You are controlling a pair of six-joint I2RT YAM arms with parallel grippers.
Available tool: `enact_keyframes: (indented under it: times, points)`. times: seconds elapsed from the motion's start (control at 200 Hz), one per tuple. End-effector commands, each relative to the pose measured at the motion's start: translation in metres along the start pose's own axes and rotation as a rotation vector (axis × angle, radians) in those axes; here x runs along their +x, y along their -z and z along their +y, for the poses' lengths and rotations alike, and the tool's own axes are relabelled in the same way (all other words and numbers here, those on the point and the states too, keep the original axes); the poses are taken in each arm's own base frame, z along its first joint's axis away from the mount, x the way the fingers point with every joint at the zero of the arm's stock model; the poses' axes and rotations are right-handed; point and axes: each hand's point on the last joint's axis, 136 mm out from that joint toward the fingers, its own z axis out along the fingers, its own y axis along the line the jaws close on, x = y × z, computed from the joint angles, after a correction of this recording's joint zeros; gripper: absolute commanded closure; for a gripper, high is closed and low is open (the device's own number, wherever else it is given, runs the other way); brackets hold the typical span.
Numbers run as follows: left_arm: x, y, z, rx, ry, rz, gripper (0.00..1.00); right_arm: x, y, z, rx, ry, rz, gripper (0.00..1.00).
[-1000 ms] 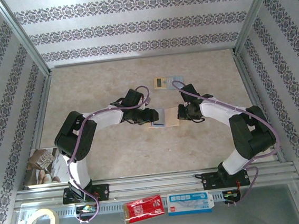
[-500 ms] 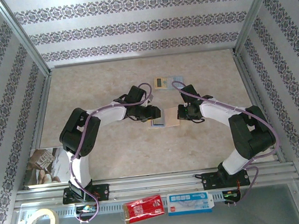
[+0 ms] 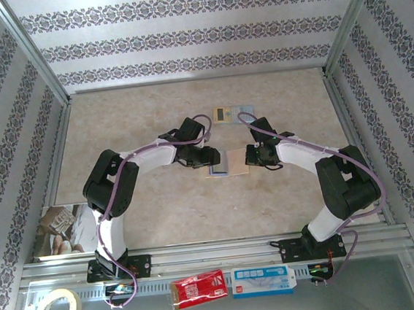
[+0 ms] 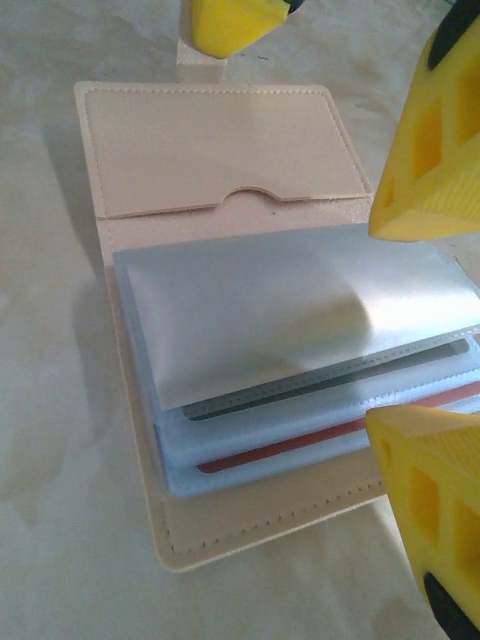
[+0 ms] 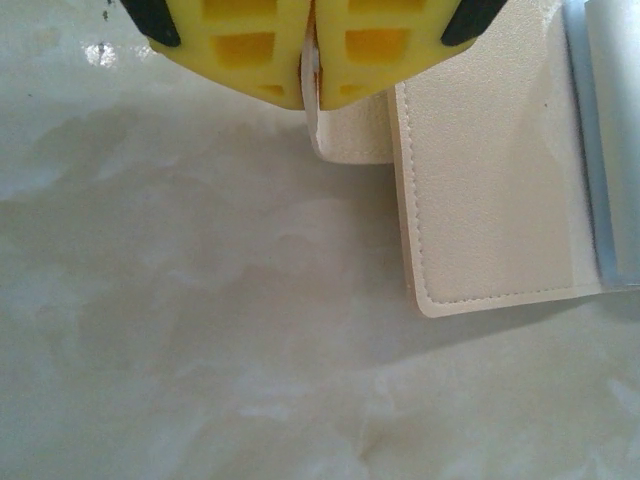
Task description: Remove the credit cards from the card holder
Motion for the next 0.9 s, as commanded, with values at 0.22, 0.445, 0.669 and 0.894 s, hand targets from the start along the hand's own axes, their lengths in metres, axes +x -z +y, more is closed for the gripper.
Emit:
enact_keyframes:
  times: [0.22, 0.445, 0.669, 0.894]
  points:
    - [0.01, -0.003, -0.008, 0.016, -0.022, 0.034, 0.6, 0.001, -0.005, -0.005, 0.013, -0.007, 0.011, 1.0]
    - [0.011, -0.01, -0.008, 0.028, -0.013, 0.058, 0.59, 0.001, -0.006, -0.004, 0.009, -0.006, 0.014, 1.0]
    - [0.008, -0.008, -0.027, 0.124, -0.023, 0.051, 0.59, 0.001, -0.007, -0.003, 0.003, -0.012, 0.016, 1.0]
    - [0.002, -0.001, -0.038, 0.164, -0.033, 0.027, 0.6, 0.002, -0.008, -0.003, 0.001, -0.014, 0.02, 1.0]
